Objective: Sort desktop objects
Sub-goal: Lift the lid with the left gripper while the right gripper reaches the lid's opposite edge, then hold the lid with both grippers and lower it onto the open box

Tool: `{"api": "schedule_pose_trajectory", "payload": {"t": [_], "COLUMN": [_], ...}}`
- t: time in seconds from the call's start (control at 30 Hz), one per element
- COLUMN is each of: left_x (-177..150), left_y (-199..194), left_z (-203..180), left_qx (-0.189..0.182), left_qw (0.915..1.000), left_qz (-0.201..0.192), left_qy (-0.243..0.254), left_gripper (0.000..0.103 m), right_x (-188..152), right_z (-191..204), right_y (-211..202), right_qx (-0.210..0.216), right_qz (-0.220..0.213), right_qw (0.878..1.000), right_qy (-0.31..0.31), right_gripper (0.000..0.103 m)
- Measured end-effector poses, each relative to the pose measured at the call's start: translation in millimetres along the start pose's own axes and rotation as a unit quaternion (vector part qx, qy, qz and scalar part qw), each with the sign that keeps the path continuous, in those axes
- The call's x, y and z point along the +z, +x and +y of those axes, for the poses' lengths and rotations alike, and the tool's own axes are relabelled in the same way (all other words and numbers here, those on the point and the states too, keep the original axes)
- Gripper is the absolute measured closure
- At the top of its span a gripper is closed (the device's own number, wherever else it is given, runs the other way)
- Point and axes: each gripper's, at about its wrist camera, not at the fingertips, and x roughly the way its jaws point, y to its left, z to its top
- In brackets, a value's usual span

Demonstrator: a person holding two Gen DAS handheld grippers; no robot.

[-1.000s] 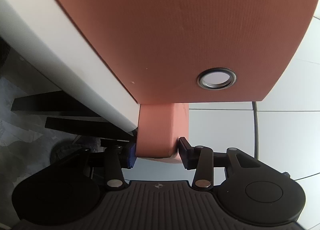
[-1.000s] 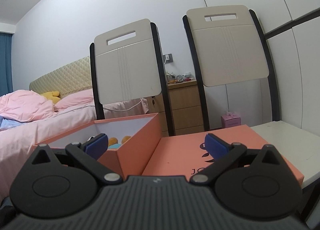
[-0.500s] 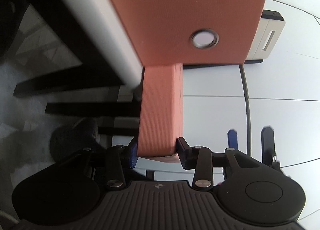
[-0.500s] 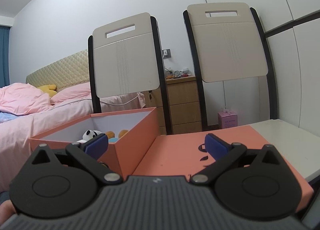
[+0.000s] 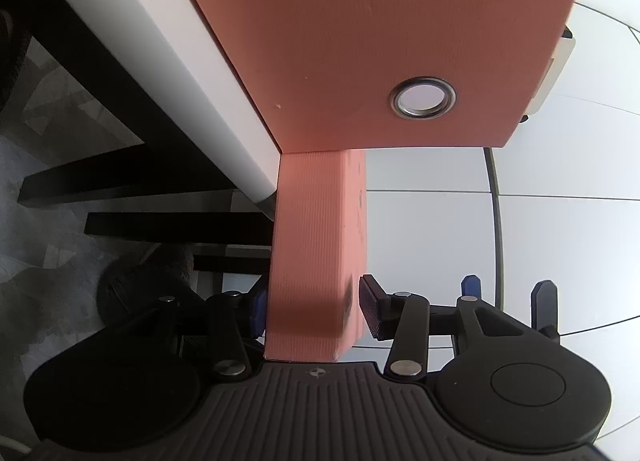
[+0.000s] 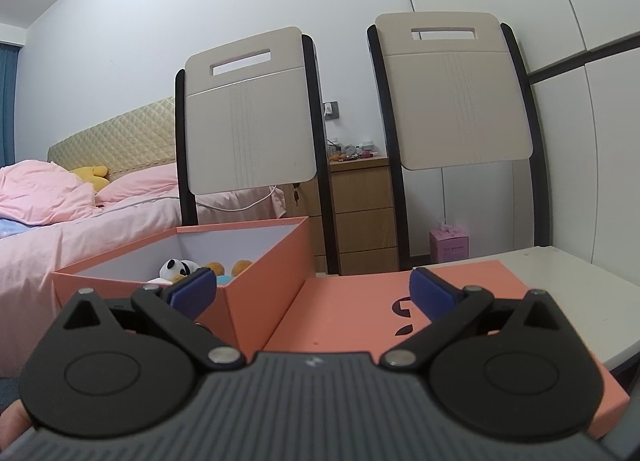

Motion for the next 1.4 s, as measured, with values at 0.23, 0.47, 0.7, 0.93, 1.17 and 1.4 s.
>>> {"api": "schedule_pose_trajectory", "payload": {"t": [0.23,0.47,0.7,0.93,1.17,1.4], "left_x": [-8,-30,-52,-55,-53,-53], "left_y": [2,-7,-15,-19,-22,-30], "left_z": [7,17,28,28,21,14], "left_qx": [-0.009,-0.021,-0.032,-0.033,-0.031,-0.034], "left_qw": [0.9999,0.9995,0.9986,0.9978,0.9976,0.9975], "left_qz": [0.001,0.014,0.031,0.041,0.042,0.039], "left_qy": [0.005,0.018,0.028,0.04,0.044,0.048], "left_gripper": [0.059,0.06,0.06,0.06,0.06,0.06], "right_x": [1,21,35,-7,-28,-32], "right_z": [-10,-69,-162,-216,-229,-236], "right_y": [-7,-17,3,36,46,43], "right_qx": [-0.014,-0.001,-0.018,0.012,0.048,0.105], "right_qz": [-0.002,0.039,0.193,0.324,0.356,0.365], "right_qw": [1.0,0.996,0.975,0.932,0.917,0.901], "right_qy": [0.006,0.083,0.107,0.163,0.174,0.21], "right_gripper": [0.0,0.0,0.0,0.0,0.0,0.008]}}
